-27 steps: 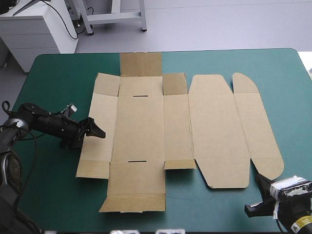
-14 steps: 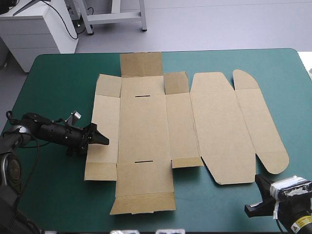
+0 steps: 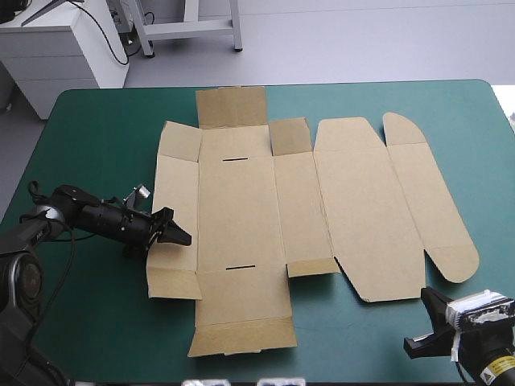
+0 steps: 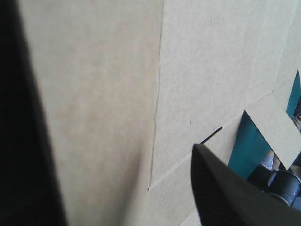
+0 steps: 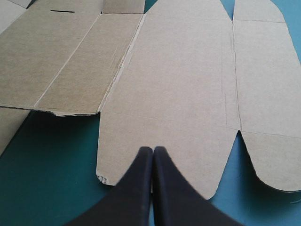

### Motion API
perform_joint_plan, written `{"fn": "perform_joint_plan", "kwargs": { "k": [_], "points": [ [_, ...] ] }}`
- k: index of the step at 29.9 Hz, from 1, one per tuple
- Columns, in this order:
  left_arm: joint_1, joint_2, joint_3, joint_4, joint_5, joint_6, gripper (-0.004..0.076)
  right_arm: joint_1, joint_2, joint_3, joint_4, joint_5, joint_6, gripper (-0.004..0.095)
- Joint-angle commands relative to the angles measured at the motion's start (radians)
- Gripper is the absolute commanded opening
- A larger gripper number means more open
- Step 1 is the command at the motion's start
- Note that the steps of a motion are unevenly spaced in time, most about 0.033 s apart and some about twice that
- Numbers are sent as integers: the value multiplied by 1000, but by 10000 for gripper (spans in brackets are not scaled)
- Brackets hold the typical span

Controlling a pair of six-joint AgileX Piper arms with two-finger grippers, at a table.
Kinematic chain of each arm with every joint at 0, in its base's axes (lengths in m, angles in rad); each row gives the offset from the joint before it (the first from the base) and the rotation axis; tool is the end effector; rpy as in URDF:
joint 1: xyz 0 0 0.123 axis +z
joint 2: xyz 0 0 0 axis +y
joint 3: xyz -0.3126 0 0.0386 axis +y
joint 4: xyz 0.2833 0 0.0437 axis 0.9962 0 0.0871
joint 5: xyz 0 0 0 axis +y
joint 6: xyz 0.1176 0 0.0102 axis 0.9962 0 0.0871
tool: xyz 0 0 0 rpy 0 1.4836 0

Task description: Fold the box

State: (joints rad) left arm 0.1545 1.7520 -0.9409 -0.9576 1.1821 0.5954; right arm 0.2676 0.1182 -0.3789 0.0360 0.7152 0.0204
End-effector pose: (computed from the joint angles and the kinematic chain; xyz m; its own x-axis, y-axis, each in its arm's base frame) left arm 0.3229 -0.0401 0.1715 -0.9957 -0.0881 0.0285 -0.0789 0.6458 -0.7594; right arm 0.0636 0.0203 0.2710 -0.3592 -0.0492 -0.9320 -0.2688 0.9617 0.0529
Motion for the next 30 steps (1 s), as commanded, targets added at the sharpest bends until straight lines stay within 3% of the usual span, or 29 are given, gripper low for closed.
{"fn": "perform_joint_plan", "kwargs": {
  "k": [1, 3, 4, 18, 21, 26, 30],
  "points": [
    [-5, -34, -21, -71, 111, 4, 193, -3, 14, -25, 3, -68, -7, -20],
    [-5, -38, -24, -100, 111, 4, 27, -3, 14, -25, 3, -68, -7, -20],
    [-5, -40, -24, -116, 111, 4, -5, -3, 14, -25, 3, -68, -7, -20],
    [-5, -44, -55, -181, 111, 0, -8, -3, 14, -25, 3, -68, -7, -20],
    [-9, -44, -169, -27, 111, -91, -8, -3, 14, -25, 3, -68, -7, -20],
    [-79, -44, -406, 470, 113, -243, -8, -3, 14, -25, 3, -68, -7, -20],
    [-179, -42, -553, 702, 111, -231, -8, -3, 14, -25, 3, -68, -7, -20]
  ]
}}
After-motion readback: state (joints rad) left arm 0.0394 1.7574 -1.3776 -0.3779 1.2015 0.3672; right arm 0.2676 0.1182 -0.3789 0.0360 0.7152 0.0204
